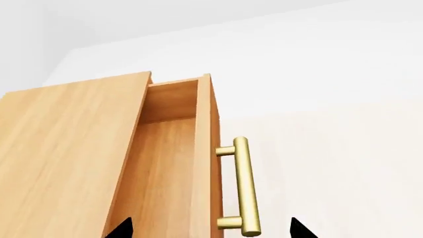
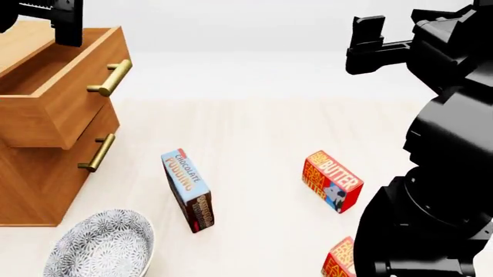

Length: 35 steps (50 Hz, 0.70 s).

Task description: Put the butter at the front in the top drawer of the cabinet and close it.

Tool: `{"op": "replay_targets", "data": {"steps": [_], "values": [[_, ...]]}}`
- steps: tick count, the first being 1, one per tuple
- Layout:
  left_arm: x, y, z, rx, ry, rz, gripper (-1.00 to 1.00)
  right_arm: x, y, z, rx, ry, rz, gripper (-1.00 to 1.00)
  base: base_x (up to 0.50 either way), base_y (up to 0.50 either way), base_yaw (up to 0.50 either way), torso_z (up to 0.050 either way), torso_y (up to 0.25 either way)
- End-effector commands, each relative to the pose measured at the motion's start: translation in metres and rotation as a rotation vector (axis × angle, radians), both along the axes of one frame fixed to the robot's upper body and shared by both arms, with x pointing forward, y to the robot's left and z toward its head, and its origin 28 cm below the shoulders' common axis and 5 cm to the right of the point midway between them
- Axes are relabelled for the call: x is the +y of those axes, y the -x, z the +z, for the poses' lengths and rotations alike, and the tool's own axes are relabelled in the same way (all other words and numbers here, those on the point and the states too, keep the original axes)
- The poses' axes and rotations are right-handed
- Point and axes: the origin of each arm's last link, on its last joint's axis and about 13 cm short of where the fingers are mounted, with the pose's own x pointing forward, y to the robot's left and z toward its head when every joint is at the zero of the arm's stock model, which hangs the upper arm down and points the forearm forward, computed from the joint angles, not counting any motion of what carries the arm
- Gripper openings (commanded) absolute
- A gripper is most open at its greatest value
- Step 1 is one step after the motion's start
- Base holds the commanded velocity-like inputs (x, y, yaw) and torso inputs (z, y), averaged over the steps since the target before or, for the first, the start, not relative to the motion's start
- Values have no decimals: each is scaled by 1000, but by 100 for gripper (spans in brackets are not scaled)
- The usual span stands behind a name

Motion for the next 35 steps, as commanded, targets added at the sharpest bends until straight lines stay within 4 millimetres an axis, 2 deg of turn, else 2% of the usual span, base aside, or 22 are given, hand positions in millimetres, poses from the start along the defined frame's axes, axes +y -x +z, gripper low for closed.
{"op": "replay_targets", "data": {"steps": [1,14,35], "values": [[8,-2,-18,31,53,-1,100,1,0,-1,7,-2,1,100,0,0,0,0,0],[13,-3,-39,53,108,-6,100,2,-1,-4,16,-3,-1,100,0,0,0,0,0],[15,-15,-68,103,136,-4,100,2,-2,-9,29,-8,-2,100,0,0,0,0,0]]}}
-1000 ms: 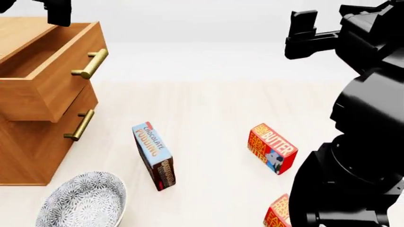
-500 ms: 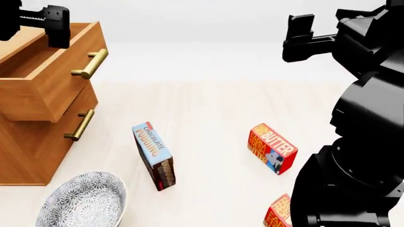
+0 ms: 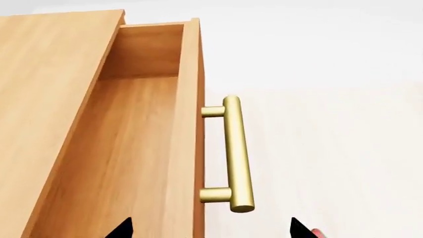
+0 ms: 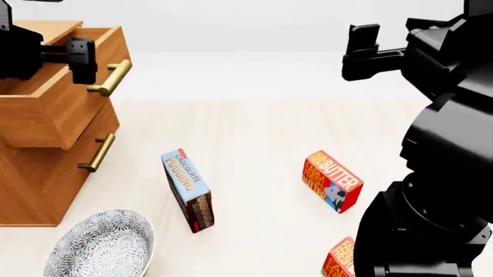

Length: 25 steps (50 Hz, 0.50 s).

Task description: Put the butter at the front in the top drawer of the cabinet and close it.

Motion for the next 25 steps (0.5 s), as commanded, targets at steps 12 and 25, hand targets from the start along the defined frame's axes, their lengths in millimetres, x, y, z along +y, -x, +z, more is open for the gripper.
{"op": "replay_targets", "data": {"steps": [12,25], "values": [[-1,-6,-26,78,18,-29,100,1,-3,-5,14,-4,4,100,0,0,0,0,0],[-7,-5,-33,129,20,-115,100,1,-4,-7,19,-5,2,100,0,0,0,0,0]]}}
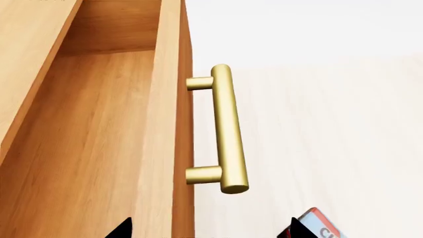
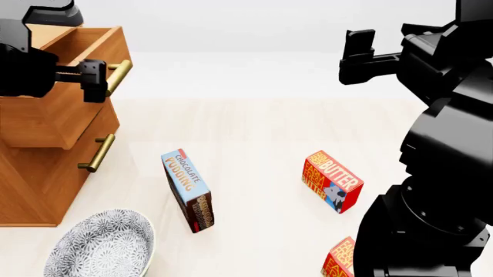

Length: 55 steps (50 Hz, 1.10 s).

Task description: Put the butter at the front in the top drawer of the cabinet and close it.

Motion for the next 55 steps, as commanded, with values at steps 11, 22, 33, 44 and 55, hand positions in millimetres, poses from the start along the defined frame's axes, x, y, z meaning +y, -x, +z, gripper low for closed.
{"op": "replay_targets", "data": {"steps": [11,22,33,44,55], "values": [[-14,1,-7,61,21,-140,100,-1,0,-2,4,-5,0,100,0,0,0,0,0],[-27,-3,-2,46,34,-216,100,-1,1,0,-1,-5,6,100,0,0,0,0,0],[-54,-15,10,1,6,-251,100,-2,2,-2,0,-8,11,100,0,0,0,-1,0],[-81,-18,10,-21,-12,-283,100,-4,2,-6,0,-20,19,100,0,0,0,0,0],[-98,-28,-6,16,18,-396,100,-6,3,-7,1,-26,16,100,0,0,0,0,0]]}}
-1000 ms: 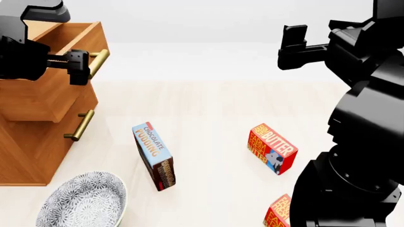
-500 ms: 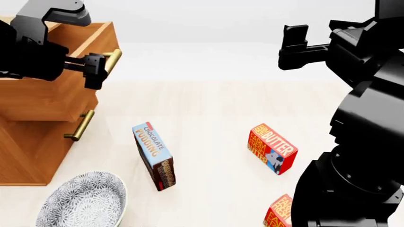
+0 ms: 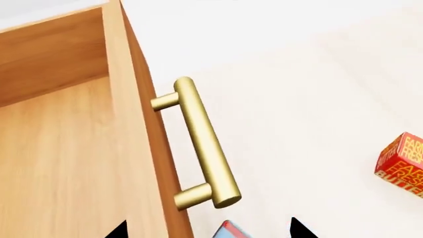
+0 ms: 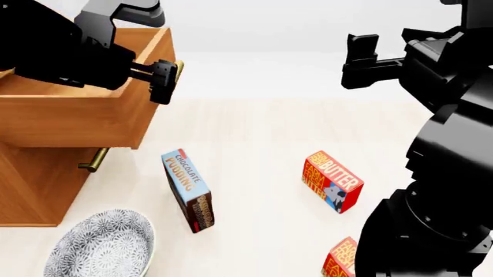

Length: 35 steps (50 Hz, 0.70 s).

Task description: Put the butter at the front in the top drawer of the cabinet and close it.

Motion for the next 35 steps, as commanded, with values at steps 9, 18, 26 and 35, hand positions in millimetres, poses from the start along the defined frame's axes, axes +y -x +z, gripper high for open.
{"op": "replay_targets", "data": {"steps": [9,18,26,35], "values": [[-38,-9,-16,33,75,-206,100,0,-1,-2,6,-4,1,100,0,0,0,0,0],[-47,-6,-2,2,77,-258,100,0,0,-3,6,-4,3,100,1,0,-1,0,0],[-45,0,18,-56,67,-246,100,0,1,-1,2,-6,5,100,1,-3,-6,0,0],[-44,17,58,-159,69,-254,100,1,7,8,-22,-1,10,100,-1,-3,-5,0,1]]}}
